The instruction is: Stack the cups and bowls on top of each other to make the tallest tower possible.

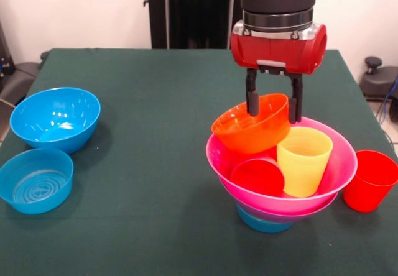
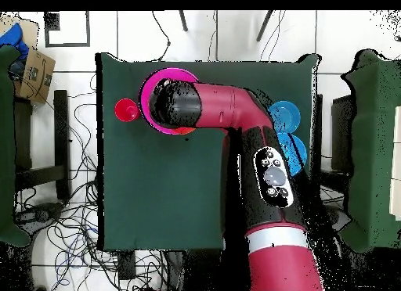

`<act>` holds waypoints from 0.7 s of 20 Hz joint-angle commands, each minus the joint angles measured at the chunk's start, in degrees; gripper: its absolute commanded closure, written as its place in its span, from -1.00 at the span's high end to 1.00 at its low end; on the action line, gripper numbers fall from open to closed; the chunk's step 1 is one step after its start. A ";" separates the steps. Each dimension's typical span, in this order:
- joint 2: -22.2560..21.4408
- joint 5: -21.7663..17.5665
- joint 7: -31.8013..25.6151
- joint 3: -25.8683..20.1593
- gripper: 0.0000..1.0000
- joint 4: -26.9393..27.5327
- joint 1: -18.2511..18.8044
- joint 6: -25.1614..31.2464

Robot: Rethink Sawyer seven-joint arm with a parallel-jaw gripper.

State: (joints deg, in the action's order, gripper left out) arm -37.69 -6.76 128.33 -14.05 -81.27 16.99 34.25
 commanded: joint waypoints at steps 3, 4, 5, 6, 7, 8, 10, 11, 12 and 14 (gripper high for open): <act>5.89 0.07 6.69 0.35 1.00 -2.84 -2.38 -5.97; 6.09 0.09 6.71 0.52 1.00 -2.62 -2.54 -6.09; 6.30 0.14 6.71 0.68 1.00 -2.49 -2.69 -6.20; 6.50 0.19 6.71 0.83 1.00 -2.37 -2.85 -6.31; 6.73 0.21 6.66 1.01 1.00 -2.32 -3.00 -6.54; 6.93 0.16 6.54 1.09 1.00 -2.31 -3.02 -6.69; 7.40 0.06 6.28 1.22 1.00 -2.31 -3.03 -7.09; 7.61 -0.06 6.15 1.37 1.00 -2.27 -3.06 -7.25; 7.81 -0.15 6.08 1.49 1.00 -2.31 -3.07 -7.49; 7.92 -0.35 5.97 1.85 1.00 -2.52 -3.17 -7.71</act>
State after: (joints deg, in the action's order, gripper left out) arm -34.20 -6.53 128.33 -13.52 -81.24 14.93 28.41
